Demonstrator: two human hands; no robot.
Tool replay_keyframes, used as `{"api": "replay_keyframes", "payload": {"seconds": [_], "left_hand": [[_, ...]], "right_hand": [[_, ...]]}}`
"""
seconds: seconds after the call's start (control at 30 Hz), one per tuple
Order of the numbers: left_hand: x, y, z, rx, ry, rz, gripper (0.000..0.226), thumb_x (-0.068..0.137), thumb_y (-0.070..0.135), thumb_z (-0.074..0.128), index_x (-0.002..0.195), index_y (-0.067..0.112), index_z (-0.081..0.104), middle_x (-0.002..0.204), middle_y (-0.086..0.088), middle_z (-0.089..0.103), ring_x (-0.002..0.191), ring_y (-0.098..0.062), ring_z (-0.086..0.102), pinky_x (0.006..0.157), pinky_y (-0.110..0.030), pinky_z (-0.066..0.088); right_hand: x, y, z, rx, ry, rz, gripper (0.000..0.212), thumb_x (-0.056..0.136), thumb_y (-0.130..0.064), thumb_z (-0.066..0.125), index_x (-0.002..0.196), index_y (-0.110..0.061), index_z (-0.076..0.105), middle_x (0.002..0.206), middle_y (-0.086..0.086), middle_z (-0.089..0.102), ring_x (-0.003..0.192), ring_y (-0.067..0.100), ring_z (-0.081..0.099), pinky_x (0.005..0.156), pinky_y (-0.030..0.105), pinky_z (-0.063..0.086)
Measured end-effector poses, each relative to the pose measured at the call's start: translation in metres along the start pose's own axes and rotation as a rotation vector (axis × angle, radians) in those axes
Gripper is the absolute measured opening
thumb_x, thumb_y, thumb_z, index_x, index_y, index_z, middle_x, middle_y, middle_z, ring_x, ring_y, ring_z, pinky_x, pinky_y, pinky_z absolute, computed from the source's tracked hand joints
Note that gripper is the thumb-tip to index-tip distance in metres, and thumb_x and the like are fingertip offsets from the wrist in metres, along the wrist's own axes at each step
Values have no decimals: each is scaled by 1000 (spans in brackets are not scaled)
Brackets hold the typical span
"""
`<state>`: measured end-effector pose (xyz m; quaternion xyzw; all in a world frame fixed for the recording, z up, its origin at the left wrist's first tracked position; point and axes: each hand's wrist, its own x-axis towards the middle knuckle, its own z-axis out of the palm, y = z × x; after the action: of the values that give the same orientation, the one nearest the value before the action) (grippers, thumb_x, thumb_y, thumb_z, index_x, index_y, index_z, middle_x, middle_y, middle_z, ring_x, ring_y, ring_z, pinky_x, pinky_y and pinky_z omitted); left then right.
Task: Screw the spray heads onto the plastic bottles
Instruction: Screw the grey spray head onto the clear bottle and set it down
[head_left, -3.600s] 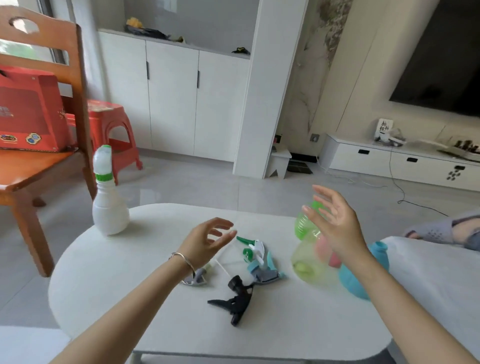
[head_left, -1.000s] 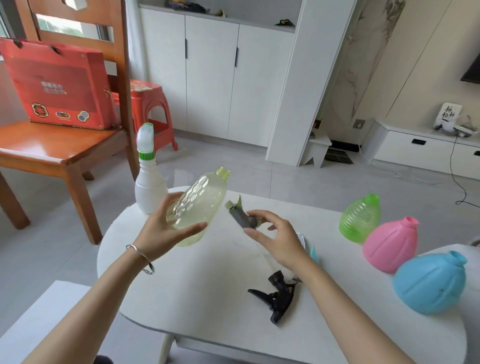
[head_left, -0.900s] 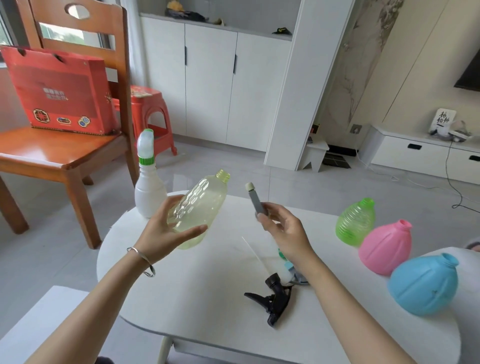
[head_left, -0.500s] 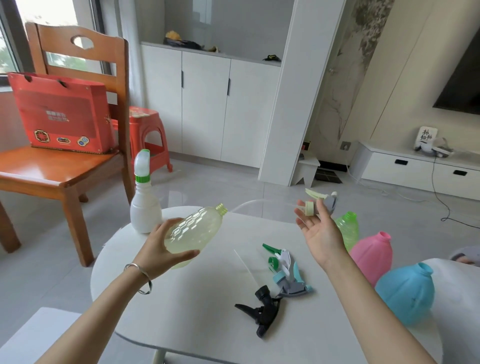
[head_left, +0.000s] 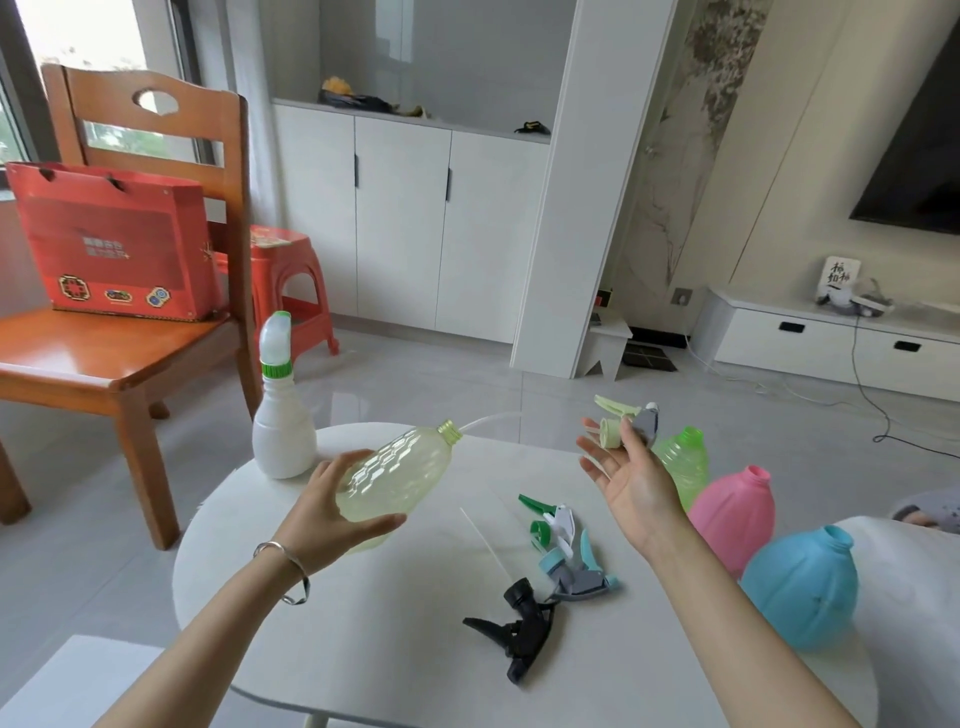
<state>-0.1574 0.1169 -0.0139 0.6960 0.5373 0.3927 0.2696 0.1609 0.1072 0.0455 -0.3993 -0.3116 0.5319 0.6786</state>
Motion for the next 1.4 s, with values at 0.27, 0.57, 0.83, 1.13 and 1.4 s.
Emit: {"api": "replay_keyframes", "payload": {"seconds": [0.27, 0.57, 0.83, 1.13, 1.4], "left_hand": [[-5, 22, 11, -47, -86, 86, 77, 58, 40, 87, 124, 43, 46, 120, 14, 52, 110, 12, 47, 82, 2, 35], [-6, 36, 14, -227, -189, 22, 66, 52, 39, 87, 109, 33, 56, 107, 10, 65, 93, 1, 62, 70, -7, 47], [-5, 43, 20, -484, -378, -156, 63, 49, 46, 81, 108, 28, 64, 94, 5, 71, 86, -17, 69, 77, -34, 57], [2, 40, 38, -738, -203, -392, 83, 40, 66, 79, 110, 25, 64, 112, -2, 72, 90, -19, 71, 84, -32, 53], [1, 46, 33, -659, -194, -278, 68, 54, 56, 80, 111, 35, 49, 122, -14, 59, 103, -29, 68, 83, -39, 57]], "right_hand": [[-11, 27, 18, -183, -167, 70, 7, 88, -14, 60, 95, -12, 61, 91, 1, 64, 86, 17, 66, 76, 26, 57], [-13, 13, 13, -458, -346, -14, 21, 77, -15, 72, 96, -9, 66, 110, 2, 67, 98, 16, 64, 85, 27, 53], [-13, 1, 3, -427, -490, 57, 22, 70, -21, 75, 91, -17, 71, 97, -11, 73, 93, 8, 67, 79, 22, 53], [-13, 5, 3, -461, -425, -51, 32, 67, -19, 76, 96, -9, 68, 99, -5, 70, 93, 8, 66, 82, 25, 54], [-10, 17, -7, -288, -286, 67, 34, 58, -21, 79, 89, -10, 72, 94, -4, 74, 87, 9, 69, 82, 23, 56]]}}
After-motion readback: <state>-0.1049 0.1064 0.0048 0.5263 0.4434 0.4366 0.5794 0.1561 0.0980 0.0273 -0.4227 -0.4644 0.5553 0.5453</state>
